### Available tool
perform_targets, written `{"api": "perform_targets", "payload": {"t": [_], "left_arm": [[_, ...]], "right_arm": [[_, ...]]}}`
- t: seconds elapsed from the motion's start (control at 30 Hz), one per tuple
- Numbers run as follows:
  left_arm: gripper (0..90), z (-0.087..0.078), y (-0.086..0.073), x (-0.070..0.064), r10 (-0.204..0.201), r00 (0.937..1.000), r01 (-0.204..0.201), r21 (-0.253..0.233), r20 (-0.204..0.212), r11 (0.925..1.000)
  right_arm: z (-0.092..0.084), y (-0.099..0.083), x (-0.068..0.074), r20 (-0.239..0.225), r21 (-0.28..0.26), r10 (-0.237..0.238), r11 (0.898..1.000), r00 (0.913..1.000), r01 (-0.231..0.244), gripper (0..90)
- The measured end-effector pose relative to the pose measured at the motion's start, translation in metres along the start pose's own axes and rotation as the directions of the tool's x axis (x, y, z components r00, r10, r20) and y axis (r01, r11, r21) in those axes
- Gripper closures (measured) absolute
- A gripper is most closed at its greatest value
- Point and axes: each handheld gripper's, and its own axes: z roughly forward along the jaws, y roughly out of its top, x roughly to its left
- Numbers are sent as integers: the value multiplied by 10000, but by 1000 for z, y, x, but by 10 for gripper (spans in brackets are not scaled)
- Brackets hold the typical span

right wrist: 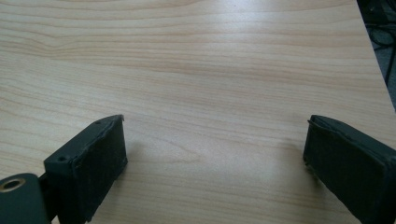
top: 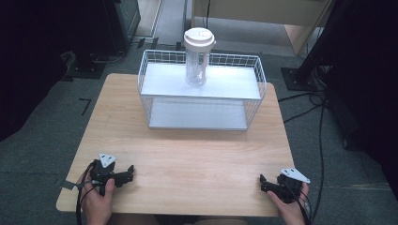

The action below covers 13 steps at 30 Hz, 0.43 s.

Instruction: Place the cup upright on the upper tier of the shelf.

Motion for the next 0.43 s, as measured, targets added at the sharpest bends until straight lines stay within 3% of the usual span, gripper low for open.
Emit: {"api": "perform_targets", "payload": {"t": [0.43], "left_arm": [[0, 0, 0, 0, -5, 10000, 5, 4, 6, 10000]], "right_arm": [[2, 2, 1, -355, 10, -328, 9995, 9988, 329, 59]]}}
